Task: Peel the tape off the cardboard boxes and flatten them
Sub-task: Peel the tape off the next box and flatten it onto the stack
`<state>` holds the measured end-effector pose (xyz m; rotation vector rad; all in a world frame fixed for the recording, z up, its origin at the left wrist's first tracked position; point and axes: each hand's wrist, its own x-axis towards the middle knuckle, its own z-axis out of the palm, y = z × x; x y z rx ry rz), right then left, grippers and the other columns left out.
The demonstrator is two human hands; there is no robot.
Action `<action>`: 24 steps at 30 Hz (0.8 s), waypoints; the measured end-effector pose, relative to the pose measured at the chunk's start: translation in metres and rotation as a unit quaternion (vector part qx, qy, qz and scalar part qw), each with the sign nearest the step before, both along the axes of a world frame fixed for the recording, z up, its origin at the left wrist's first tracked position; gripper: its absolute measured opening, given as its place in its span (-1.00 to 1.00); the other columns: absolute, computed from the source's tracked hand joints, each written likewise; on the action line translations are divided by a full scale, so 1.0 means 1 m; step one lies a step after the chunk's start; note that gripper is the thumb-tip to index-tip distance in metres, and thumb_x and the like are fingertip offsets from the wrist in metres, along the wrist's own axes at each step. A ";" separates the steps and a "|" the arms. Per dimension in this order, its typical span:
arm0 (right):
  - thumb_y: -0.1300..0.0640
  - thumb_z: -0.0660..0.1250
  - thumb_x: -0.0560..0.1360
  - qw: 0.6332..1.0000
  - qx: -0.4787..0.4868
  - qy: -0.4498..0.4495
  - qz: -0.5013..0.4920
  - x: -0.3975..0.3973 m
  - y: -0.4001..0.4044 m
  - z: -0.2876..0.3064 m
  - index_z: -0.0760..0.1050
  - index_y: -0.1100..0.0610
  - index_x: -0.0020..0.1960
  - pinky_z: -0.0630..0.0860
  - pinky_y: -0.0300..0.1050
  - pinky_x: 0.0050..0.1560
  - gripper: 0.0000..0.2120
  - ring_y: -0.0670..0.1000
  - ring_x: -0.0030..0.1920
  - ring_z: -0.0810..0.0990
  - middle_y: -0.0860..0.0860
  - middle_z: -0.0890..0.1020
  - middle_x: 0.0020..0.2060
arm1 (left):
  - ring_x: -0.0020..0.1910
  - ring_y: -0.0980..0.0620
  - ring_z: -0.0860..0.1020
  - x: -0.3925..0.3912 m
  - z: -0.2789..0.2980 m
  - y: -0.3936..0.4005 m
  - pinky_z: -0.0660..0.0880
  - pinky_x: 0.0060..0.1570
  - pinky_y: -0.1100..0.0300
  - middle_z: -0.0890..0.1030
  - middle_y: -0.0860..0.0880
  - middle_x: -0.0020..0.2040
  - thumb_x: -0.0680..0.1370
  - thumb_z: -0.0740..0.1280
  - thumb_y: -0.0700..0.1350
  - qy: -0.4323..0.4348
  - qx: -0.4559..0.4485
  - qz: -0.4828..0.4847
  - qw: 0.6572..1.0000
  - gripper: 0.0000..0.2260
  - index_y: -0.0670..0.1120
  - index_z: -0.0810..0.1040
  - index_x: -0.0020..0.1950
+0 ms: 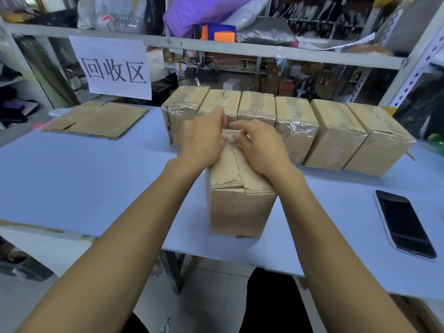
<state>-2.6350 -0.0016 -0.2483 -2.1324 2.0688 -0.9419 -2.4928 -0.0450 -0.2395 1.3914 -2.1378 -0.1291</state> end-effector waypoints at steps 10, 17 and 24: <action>0.04 0.38 0.58 0.999 0.009 -0.035 0.010 -0.007 -0.010 -0.003 0.63 0.09 0.04 0.38 -0.05 0.04 -0.86 0.04 0.06 0.50 -0.03 0.53 -0.05 | 0.13 -0.11 0.52 0.000 -0.013 0.004 0.37 -0.07 0.08 0.44 -0.02 0.27 0.64 0.25 -0.03 0.036 0.004 -0.001 0.999 -0.82 -0.04 0.62 0.13; 0.00 0.34 0.60 0.994 0.112 -0.007 -0.007 -0.009 -0.022 0.017 0.61 0.12 -0.09 0.48 -0.02 -0.02 -0.79 0.14 0.01 0.59 0.07 0.66 -0.08 | 0.04 -0.05 0.53 -0.002 -0.012 0.002 0.28 -0.14 0.12 0.57 0.00 0.06 0.59 0.28 -0.09 0.024 -0.006 -0.024 0.999 -0.89 -0.04 0.53 0.08; 0.03 0.21 0.65 0.998 0.042 -0.015 -0.044 0.000 -0.023 0.002 0.57 0.09 0.09 0.42 0.04 0.08 -0.80 0.17 0.15 0.54 0.08 0.59 0.11 | 0.08 -0.11 0.52 -0.005 -0.008 -0.017 0.37 -0.01 0.04 0.54 -0.02 0.08 0.61 0.27 -0.03 0.021 0.047 -0.017 0.999 -0.95 0.02 0.48 0.02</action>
